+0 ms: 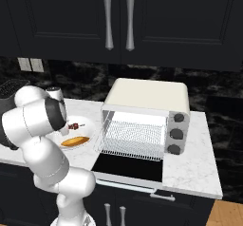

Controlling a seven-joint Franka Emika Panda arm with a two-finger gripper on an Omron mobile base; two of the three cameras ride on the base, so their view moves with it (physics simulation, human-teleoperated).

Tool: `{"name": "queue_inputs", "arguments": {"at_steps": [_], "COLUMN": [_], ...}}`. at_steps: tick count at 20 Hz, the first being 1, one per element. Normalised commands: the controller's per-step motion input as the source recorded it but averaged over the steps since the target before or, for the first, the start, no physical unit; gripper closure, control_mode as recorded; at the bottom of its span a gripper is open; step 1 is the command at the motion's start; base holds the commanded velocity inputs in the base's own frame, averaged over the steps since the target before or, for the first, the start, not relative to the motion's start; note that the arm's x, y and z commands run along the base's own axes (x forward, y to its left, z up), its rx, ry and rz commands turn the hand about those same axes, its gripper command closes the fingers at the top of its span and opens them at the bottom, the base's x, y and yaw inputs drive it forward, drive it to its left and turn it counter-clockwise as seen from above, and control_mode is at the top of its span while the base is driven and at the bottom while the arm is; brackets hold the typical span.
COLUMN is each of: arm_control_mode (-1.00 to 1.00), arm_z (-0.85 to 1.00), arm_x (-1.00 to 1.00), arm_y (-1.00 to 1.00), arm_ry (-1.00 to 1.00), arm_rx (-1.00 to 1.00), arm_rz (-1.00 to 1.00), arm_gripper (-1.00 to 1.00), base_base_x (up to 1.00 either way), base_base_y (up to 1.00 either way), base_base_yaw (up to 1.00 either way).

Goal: Pick up the kebab skewer and baguette bread, and place them inside the toaster oven. Close the toaster oven door and start by setting the timer.

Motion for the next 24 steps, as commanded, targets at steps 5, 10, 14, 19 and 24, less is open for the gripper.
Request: {"name": "queue_inputs", "arguments": {"at_steps": [5,10,14,19,24], "arm_control_mode": [-1.0,-1.0,-1.0,-1.0,-1.0], "arm_z": [0.54,0.75,0.69,0.67,0.51], "arm_x": [-0.93,-1.0,-1.0,-1.0,-0.84], "arm_y": [-0.28,-0.53,-0.76,-0.74,-0.87], "arm_ry": [0.0,-0.01,-0.08,-0.02,0.0], "arm_rx": [0.0,0.0,0.0,-0.01,0.0], "arm_rz": [0.21,0.39,0.41,0.44,0.37], "arm_gripper": [1.0,1.0,1.0,1.0,1.0], "base_base_x": [0.0,0.0,0.0,0.0,0.0], "base_base_y": [0.0,0.0,0.0,0.0,0.0], "base_base_yaw": [0.0,0.0,0.0,0.0,0.0]}}
